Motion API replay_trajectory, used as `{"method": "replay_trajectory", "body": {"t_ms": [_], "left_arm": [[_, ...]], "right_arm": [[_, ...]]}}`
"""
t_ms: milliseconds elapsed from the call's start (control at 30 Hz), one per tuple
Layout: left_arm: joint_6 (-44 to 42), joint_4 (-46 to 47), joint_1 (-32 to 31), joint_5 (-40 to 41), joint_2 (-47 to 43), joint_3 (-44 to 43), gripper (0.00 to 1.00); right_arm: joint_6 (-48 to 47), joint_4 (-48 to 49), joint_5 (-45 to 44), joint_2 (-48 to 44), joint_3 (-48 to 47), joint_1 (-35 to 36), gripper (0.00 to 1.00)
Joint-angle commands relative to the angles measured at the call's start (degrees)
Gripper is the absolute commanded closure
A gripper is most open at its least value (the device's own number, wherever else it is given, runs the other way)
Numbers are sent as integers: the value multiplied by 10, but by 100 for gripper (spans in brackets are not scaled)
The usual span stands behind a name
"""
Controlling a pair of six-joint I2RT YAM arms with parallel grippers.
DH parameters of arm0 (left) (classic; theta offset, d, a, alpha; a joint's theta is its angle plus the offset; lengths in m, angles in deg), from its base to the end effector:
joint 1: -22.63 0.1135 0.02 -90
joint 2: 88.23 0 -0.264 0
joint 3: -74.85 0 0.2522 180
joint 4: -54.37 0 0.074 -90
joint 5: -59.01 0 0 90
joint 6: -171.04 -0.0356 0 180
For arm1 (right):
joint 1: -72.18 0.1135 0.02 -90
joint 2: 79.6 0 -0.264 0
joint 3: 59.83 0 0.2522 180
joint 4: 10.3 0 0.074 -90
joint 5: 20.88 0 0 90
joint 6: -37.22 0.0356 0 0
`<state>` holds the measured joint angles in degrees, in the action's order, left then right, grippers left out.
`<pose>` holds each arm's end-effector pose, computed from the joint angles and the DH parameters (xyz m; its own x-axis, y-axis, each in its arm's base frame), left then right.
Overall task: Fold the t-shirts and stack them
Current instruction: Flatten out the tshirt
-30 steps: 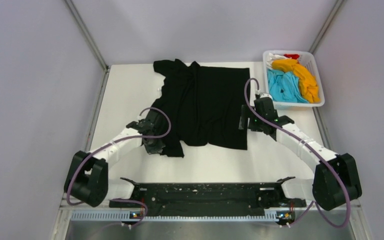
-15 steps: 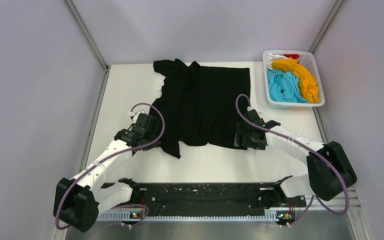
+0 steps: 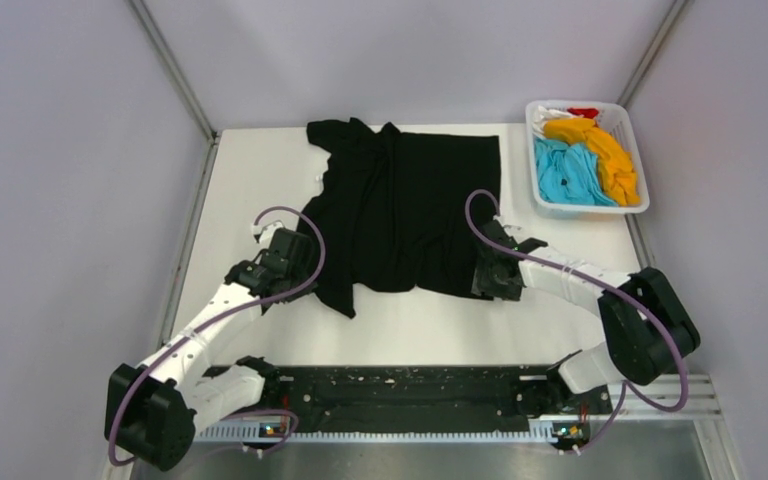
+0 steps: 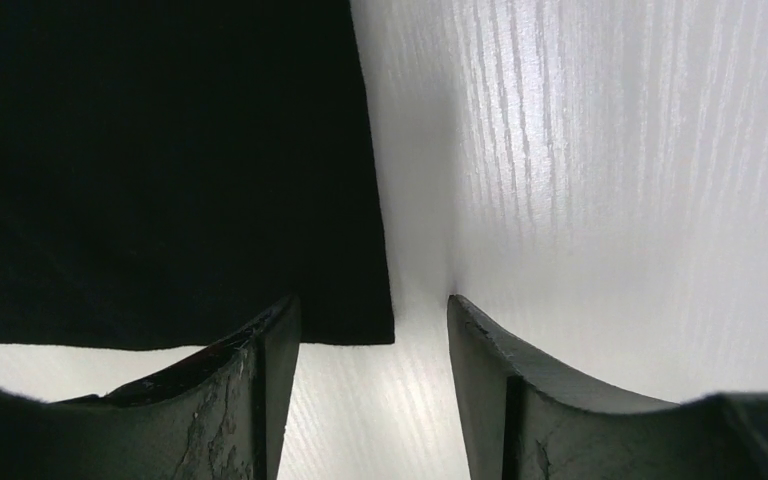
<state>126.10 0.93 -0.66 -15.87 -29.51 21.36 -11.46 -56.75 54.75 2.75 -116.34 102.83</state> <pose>0.1786 -0.0668 0.2236 -0.7362 -0.4271 -0.5250 -0.3737 0.9033 -0.2107 0.2151 0.1172 0.1619 -0.8987 0.2109 -0.3846 0.2190 0.9754 0.0233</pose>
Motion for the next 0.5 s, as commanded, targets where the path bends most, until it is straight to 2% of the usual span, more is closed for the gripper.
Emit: {"method": "replay_trajectory", "body": {"t_ms": [0,200,267,433,467], "left_arm": [[7,-5,2,23,-4,-4,100],[6,-20,2,43,2,-16,100],[8,-21,2,45,-2,-14,100],[13,-23,2,69,-23,-19,100],[15,-22,2,82,-31,-22,100]], "right_arm": [[40,-4,3,25,-11,23,47],[71,-26,-8,49,-22,42,67],[82,-29,-5,52,-21,43,77],[79,-30,-41,29,-30,43,99],[72,-30,-54,19,-38,44,100]]}}
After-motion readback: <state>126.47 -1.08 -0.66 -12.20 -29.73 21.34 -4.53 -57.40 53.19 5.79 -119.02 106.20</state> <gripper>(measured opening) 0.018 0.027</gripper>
